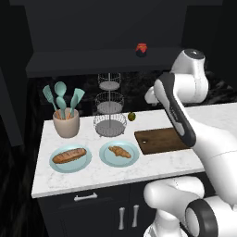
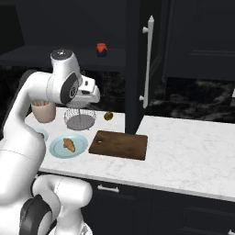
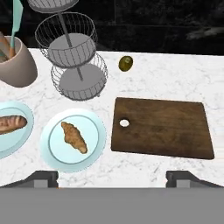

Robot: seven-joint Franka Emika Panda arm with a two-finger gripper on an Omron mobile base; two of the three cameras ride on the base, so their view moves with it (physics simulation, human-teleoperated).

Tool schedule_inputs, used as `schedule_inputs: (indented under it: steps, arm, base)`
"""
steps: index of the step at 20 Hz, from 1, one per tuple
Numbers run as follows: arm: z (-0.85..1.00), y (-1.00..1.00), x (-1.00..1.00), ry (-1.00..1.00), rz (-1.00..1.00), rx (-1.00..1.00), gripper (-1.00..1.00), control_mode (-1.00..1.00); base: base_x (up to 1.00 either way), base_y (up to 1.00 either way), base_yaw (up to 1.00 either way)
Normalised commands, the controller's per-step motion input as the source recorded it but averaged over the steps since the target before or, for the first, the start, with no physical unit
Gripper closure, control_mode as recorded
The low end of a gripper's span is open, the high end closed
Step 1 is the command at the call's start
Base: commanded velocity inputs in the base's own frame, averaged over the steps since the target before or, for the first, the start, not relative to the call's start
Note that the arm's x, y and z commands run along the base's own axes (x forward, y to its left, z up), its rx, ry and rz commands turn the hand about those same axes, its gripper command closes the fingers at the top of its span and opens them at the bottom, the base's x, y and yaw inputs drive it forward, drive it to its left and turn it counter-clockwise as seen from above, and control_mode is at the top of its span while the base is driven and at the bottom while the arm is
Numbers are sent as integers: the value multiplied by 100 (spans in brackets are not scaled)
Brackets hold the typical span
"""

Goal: From the different types of pastries on the counter, select a croissant and place it on the cutting board. Then retrieve a jar of jam from the cabinet and place it alongside the croissant on the cutting board.

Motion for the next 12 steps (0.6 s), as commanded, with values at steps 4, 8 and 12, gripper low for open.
schedule_inputs:
  steps: [4, 8, 12]
  arm:
    - [0, 8, 0, -78, -5, 1, -100, -100]
    - [17, 1, -1, 0, 0, 0, -100, -100]
    - [100, 2, 2, -11, 0, 1, -100, -100]
  base:
    - [0, 0, 0]
    - [0, 0, 0]
    - [0, 0, 0]
